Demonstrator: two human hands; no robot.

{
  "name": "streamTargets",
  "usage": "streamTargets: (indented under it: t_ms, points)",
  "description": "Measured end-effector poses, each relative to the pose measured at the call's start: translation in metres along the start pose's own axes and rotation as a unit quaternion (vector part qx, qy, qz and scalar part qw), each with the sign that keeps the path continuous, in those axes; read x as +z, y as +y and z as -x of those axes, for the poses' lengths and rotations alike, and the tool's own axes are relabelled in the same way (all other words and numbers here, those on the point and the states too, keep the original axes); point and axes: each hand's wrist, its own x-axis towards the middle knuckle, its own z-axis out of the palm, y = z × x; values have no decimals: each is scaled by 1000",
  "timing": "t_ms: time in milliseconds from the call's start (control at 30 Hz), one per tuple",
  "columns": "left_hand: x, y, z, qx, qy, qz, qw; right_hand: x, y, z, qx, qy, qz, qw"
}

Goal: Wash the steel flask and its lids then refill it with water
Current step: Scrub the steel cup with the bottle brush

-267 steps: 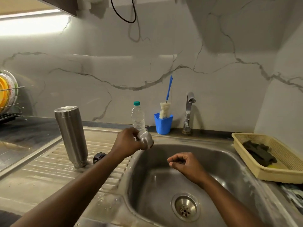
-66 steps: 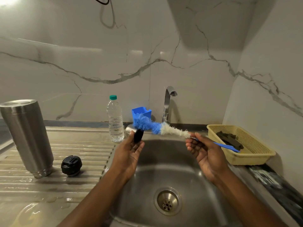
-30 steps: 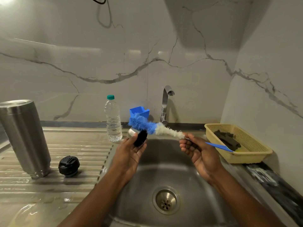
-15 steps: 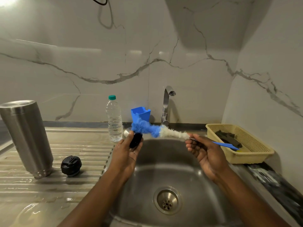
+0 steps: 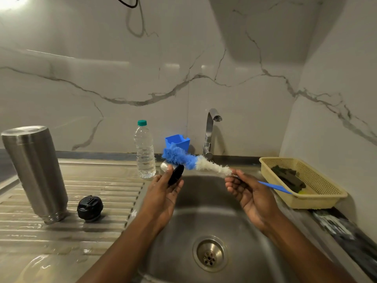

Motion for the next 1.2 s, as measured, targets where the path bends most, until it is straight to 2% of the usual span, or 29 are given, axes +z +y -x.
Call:
streamTargets:
  t_ms: [200, 367, 533, 633, 733, 867, 1033, 1200]
  points:
    - [-5, 9, -4, 18, -5, 22, 1000, -9, -11, 0, -17, 31, -7, 999]
    - [0, 0, 2, 6, -9, -23, 1000, 3, 0, 4, -6, -1, 7, 1000]
    - [-5, 7, -3, 9, 6, 12, 1000, -6, -13, 3, -20, 28, -5, 999]
    - [-1, 1, 2, -12, -2, 25, 1000, -3, -4, 4, -5, 12, -8, 1000]
    - [2, 1, 4, 12, -2, 24, 1000, 0, -4, 5, -1, 4, 11, 1000]
    - [-5, 6, -3, 36, 21, 38, 998, -8, -12, 4, -15, 32, 3, 999]
    - [0, -1, 1, 19, 4, -8, 1000, 0, 1, 2, 3, 4, 3, 1000]
    - [-4, 4, -1, 32, 5, -23, 999, -10, -11, 1, -9, 41, -10, 999]
